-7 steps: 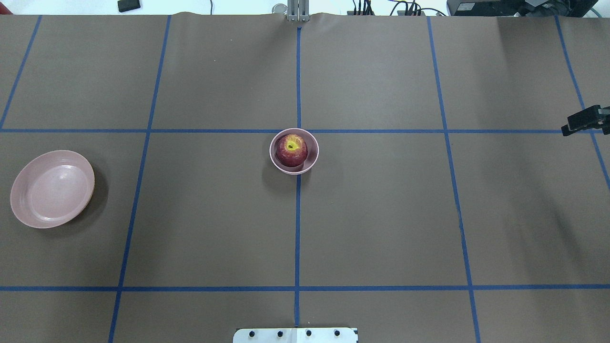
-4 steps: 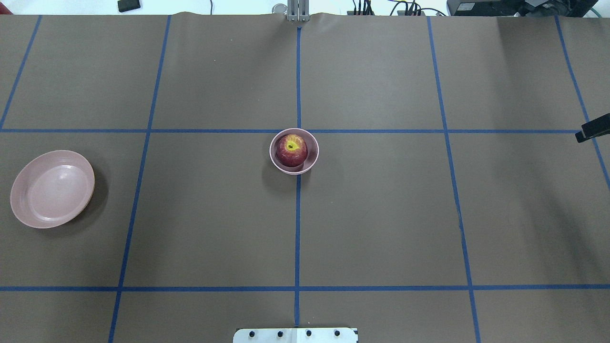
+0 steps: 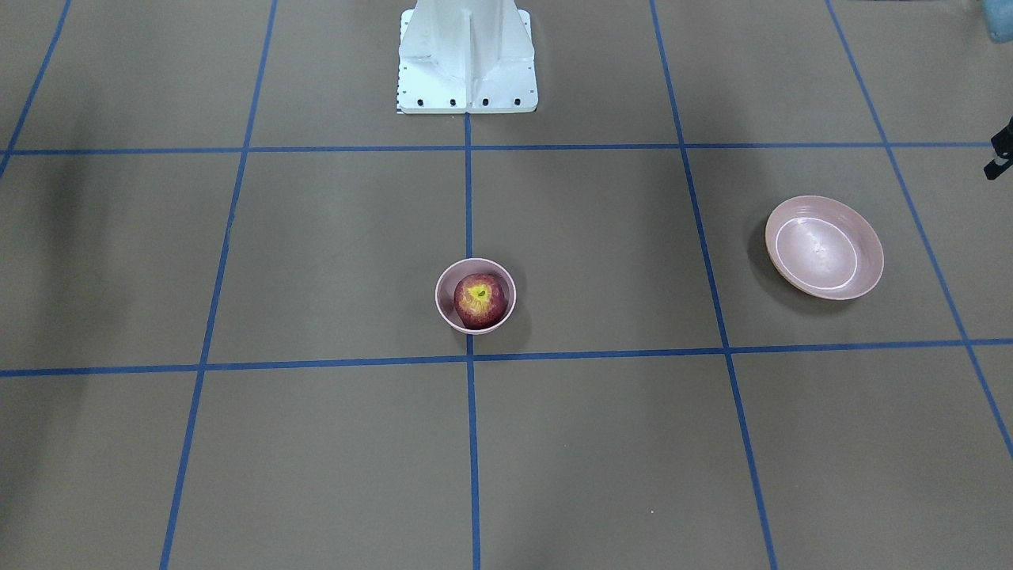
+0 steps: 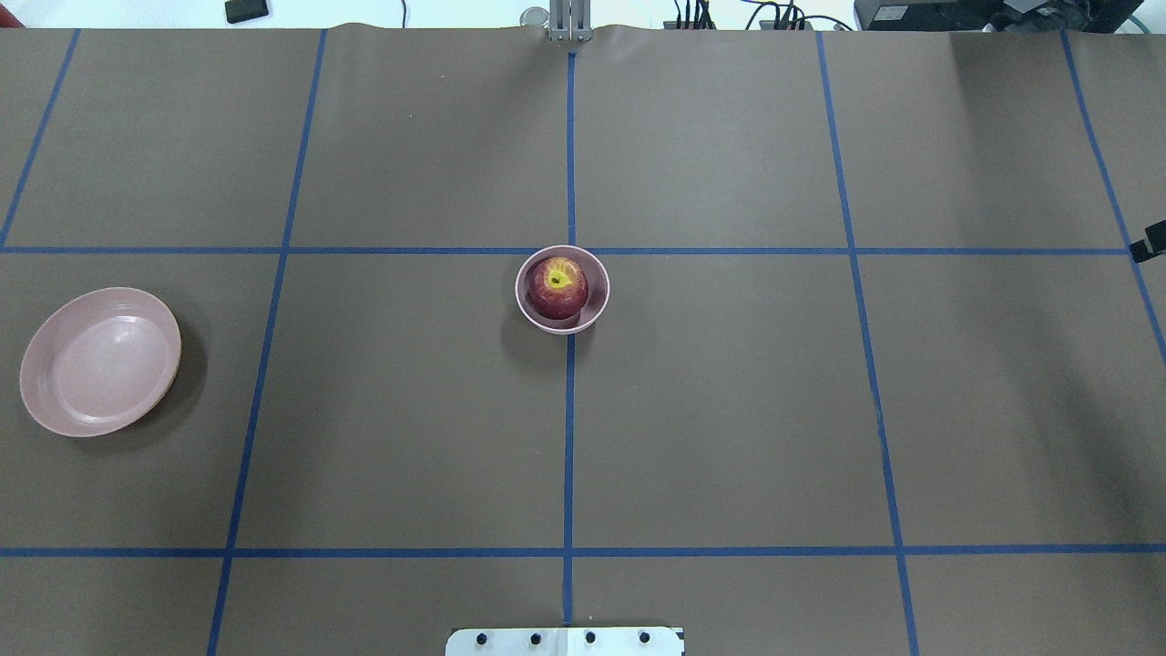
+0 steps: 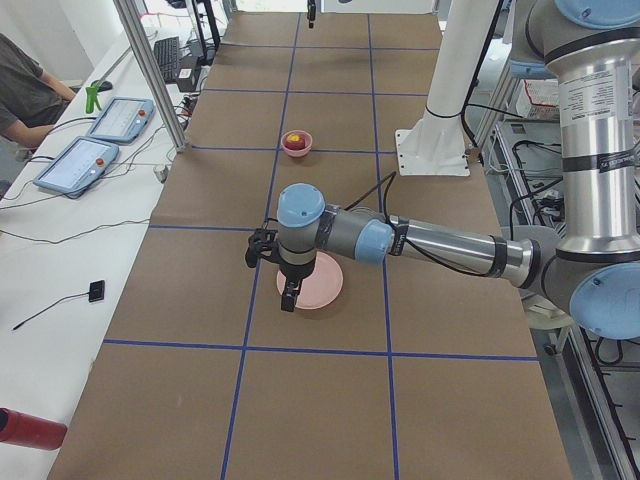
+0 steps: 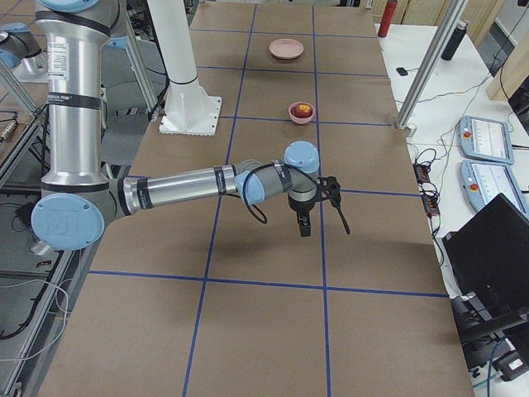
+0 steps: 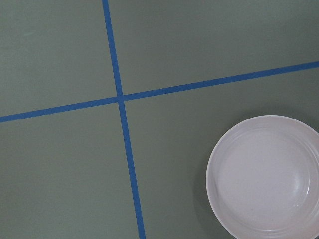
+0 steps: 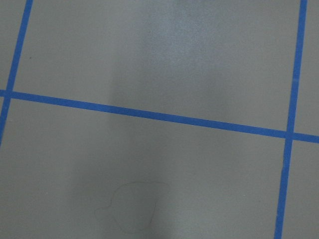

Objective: Move apple from plate to bowl

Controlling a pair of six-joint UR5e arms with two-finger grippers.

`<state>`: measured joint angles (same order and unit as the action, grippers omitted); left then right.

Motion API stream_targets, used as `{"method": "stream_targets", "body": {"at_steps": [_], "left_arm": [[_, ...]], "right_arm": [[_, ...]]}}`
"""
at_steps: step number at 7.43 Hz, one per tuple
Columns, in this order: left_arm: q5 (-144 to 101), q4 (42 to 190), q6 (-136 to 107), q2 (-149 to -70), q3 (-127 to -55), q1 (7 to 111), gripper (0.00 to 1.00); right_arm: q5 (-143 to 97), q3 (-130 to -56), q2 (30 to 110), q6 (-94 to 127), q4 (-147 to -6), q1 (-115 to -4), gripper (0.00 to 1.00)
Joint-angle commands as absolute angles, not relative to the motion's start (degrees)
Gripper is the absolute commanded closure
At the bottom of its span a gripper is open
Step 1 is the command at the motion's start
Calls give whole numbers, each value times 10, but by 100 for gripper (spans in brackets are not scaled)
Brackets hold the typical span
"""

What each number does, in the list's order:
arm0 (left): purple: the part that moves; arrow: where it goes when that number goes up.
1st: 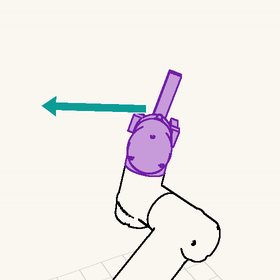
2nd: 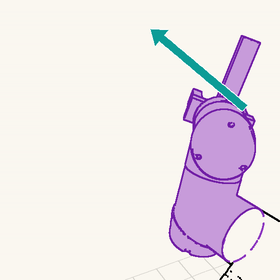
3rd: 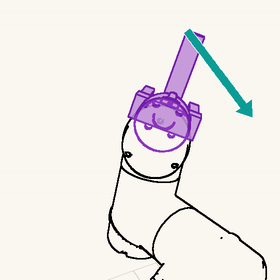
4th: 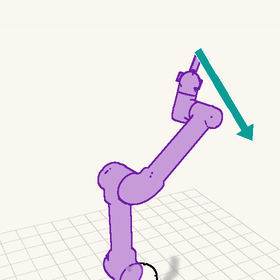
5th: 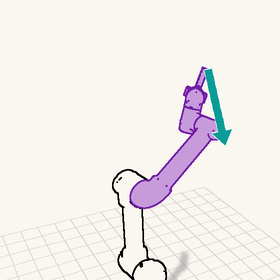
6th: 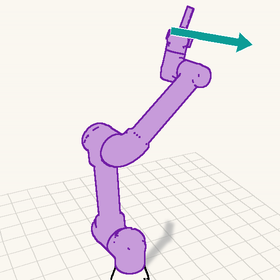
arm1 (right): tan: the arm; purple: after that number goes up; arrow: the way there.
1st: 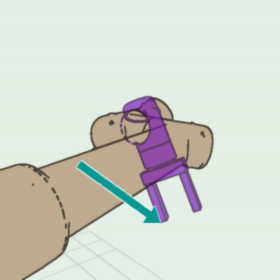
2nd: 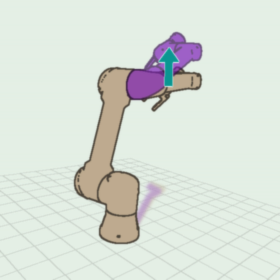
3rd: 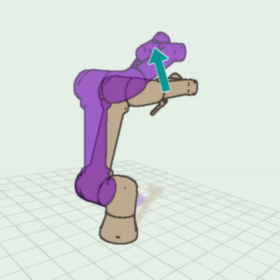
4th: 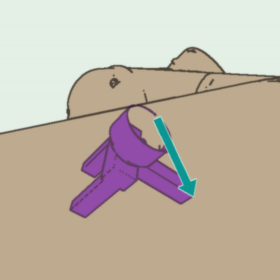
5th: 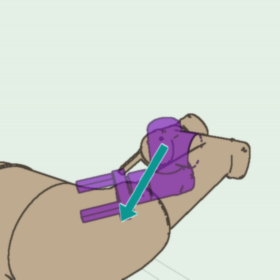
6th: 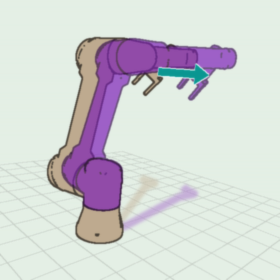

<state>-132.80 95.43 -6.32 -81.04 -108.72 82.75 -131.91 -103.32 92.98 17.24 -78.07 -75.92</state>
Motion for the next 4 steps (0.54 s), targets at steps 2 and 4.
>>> {"method": "stream_targets", "body": {"at_steps": [2,4], "left_arm": [[-1329,954,-63,-811,-1064,826,2],[-1328,952,-64,-816,-1064,825,2]], "right_arm": [[-1320,-1033,920,164,-814,-759,0],[-1319,-1032,911,133,-843,-758,0]]}}
